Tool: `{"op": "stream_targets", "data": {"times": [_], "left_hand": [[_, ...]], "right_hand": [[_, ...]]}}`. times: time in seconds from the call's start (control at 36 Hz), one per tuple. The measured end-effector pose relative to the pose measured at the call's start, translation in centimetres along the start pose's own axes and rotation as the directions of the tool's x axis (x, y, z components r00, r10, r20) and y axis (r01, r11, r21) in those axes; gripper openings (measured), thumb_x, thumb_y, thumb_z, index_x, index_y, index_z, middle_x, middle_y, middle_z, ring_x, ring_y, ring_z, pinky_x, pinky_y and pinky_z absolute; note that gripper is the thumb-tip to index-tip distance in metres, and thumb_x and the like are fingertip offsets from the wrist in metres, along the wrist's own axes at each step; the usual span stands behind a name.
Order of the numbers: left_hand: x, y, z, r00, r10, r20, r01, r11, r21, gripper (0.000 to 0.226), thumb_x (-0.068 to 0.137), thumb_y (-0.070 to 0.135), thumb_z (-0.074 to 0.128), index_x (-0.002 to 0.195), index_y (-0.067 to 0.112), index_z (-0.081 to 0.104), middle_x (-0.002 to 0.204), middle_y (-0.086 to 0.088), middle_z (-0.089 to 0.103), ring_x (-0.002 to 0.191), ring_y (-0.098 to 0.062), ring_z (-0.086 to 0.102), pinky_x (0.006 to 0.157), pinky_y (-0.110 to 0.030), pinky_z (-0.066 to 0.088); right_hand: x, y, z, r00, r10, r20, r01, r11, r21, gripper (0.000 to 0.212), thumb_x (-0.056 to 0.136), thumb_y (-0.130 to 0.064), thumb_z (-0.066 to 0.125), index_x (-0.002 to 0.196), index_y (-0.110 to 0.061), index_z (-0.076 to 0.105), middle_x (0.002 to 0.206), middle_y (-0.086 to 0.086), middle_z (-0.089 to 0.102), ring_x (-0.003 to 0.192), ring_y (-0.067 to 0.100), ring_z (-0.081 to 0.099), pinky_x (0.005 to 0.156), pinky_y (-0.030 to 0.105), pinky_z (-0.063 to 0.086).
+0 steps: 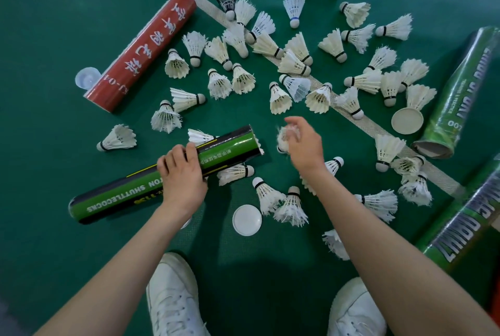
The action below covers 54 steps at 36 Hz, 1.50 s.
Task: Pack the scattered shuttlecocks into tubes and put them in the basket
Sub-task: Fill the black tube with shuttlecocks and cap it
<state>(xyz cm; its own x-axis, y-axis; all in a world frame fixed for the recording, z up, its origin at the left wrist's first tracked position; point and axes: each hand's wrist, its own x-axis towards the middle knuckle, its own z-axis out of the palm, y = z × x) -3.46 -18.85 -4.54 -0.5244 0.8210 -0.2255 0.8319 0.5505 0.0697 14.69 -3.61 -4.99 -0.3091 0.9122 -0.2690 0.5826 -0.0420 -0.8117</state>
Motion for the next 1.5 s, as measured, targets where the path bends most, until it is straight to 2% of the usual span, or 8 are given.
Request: {"op": "stream_targets", "data": {"times": [0.19,0.44,0.61,0.81,0.97,1.19,1.33,1.5], "left_hand": [[0.0,0.4,-0.5,0.999,0.015,-0.030,-0.017,0.999,-0.042,0.076,0.074,0.015,0.072,0.136,0.002,0.030,0.125,-0.017,0.036,0.118,-0.035,0.032,0.104,-0.041,0.015],[-0.8,0.5,-1.2,0.981,0.098,-0.166,-0.110,0.992,-0.063,0.074,0.065,0.013,0.077,0.127,0.002,0.038,0.117,-0.017,0.041,0.112,-0.035,0.036,0.098,-0.040,0.018],[-1.5,1.3,-1.7,0.964,0.163,-0.210,-0.179,0.982,-0.056,0.078,0.059,0.008,0.078,0.124,0.007,0.035,0.114,-0.018,0.042,0.107,-0.036,0.040,0.096,-0.041,0.019],[-1.9,2.5,-1.5,0.967,0.167,-0.194,-0.187,0.979,-0.087,0.079,0.060,0.008,0.078,0.126,0.008,0.035,0.117,-0.016,0.042,0.109,-0.033,0.039,0.096,-0.039,0.019],[-1.9,3.2,-1.1,0.979,0.114,-0.166,-0.137,0.981,-0.135,0.074,0.062,0.007,0.077,0.125,0.005,0.039,0.117,-0.015,0.041,0.111,-0.032,0.035,0.095,-0.039,0.021],[-1.9,4.4,-0.4,0.989,0.107,-0.104,-0.117,0.989,-0.093,0.075,0.066,0.008,0.075,0.130,0.002,0.038,0.120,-0.018,0.041,0.112,-0.036,0.037,0.098,-0.042,0.021],[-1.7,6.5,0.0,0.991,0.126,-0.053,-0.127,0.992,-0.014,0.078,0.067,0.007,0.071,0.135,0.004,0.033,0.125,-0.018,0.037,0.112,-0.032,0.029,0.101,-0.044,0.018],[-1.4,6.7,0.5,0.993,0.118,-0.018,-0.116,0.992,0.055,0.079,0.069,0.005,0.066,0.137,0.007,0.027,0.126,-0.015,0.034,0.114,-0.033,0.031,0.102,-0.043,0.018]], "right_hand": [[-0.3,-3.0,-2.4,0.964,0.263,-0.030,-0.178,0.728,0.661,0.024,0.098,-0.004,0.046,0.098,-0.022,0.063,0.089,-0.001,0.063,0.084,0.018,0.060,0.080,0.034,0.051],[-1.5,-4.4,-2.9,0.958,0.257,0.126,-0.256,0.572,0.779,0.024,0.100,-0.001,0.038,0.098,-0.010,0.060,0.092,0.005,0.060,0.071,0.013,0.054,0.058,0.020,0.051],[-2.6,-4.9,-2.6,0.984,0.153,0.094,-0.175,0.714,0.678,0.030,0.100,-0.002,0.036,0.096,-0.014,0.063,0.095,0.005,0.063,0.060,0.005,0.058,0.059,0.024,0.051],[-4.0,-4.3,-2.6,0.986,-0.064,0.157,-0.079,0.642,0.762,0.047,0.097,-0.040,0.021,0.131,-0.030,0.051,0.140,-0.006,0.052,0.136,0.008,0.038,0.114,0.035,0.022],[-5.3,-3.2,-2.6,0.952,-0.216,0.217,0.069,0.843,0.534,0.070,0.091,-0.062,0.017,0.151,-0.026,0.021,0.156,-0.018,0.021,0.137,-0.014,0.017,0.106,0.002,0.014],[-5.5,-2.0,-2.5,0.899,-0.136,0.417,-0.037,0.923,0.383,0.066,0.086,-0.072,0.018,0.145,-0.051,-0.003,0.154,-0.028,0.005,0.140,-0.009,0.004,0.120,0.036,-0.003],[-5.1,-0.3,-4.3,0.982,0.052,0.180,-0.121,0.910,0.398,0.042,0.104,-0.032,0.025,0.146,-0.031,0.033,0.151,-0.014,0.031,0.135,-0.002,0.025,0.113,0.026,0.017],[-4.1,6.4,-6.9,0.940,0.148,0.308,0.077,0.785,-0.614,0.072,0.088,0.007,0.038,0.148,-0.031,0.023,0.158,-0.004,0.013,0.147,0.022,-0.007,0.118,0.049,-0.004]]}}
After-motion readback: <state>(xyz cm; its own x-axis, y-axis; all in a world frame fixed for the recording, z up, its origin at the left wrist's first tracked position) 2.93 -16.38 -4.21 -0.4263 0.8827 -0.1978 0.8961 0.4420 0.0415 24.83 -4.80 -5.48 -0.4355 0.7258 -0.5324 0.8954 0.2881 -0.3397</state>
